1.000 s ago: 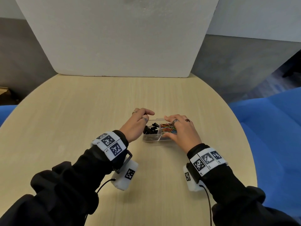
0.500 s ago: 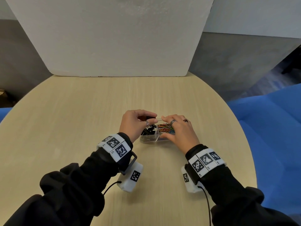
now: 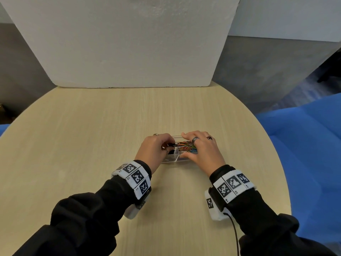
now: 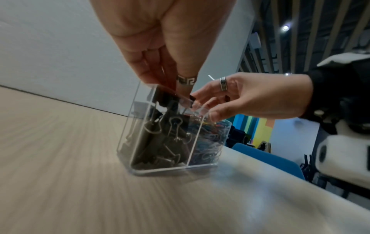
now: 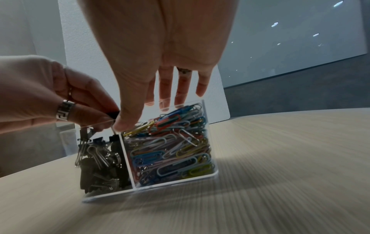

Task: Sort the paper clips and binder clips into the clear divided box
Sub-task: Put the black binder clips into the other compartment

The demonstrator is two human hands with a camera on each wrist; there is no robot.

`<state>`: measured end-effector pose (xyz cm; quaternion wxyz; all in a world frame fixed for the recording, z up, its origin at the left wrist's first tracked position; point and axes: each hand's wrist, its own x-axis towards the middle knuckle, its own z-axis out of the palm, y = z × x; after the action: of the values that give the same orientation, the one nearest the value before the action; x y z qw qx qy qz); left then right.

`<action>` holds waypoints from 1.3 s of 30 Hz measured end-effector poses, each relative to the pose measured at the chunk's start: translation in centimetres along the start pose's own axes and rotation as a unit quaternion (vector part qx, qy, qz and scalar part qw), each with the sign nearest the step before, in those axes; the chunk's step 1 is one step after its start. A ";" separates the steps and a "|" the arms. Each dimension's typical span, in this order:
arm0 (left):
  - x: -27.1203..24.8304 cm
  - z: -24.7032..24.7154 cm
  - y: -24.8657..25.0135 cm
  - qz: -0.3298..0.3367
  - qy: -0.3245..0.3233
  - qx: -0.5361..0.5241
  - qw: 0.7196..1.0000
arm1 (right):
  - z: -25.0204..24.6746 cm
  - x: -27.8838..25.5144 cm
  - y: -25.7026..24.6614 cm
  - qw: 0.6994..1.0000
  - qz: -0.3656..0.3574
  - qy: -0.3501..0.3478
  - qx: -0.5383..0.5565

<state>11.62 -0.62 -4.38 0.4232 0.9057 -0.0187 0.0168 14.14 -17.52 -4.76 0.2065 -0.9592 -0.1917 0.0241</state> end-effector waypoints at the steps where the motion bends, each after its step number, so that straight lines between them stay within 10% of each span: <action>1: 0.0 0.2 -0.1 -0.001 0.000 0.018 1.000 | 0.0 0.0 0.0 1.000 0.000 -0.001 0.000; 8: -0.5 0.4 -0.9 0.100 -0.008 0.102 0.990 | -0.2 -0.1 -0.3 1.000 0.007 -0.006 0.000; 39: -4.0 -5.9 -3.8 -0.073 -0.074 0.199 0.974 | 1.7 -1.9 -6.6 0.984 -0.030 -0.053 -0.166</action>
<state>7.73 6.41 -3.69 0.2320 0.9694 0.0200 -0.0776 9.86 -12.07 -3.68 0.0348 -0.9712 -0.2329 0.0368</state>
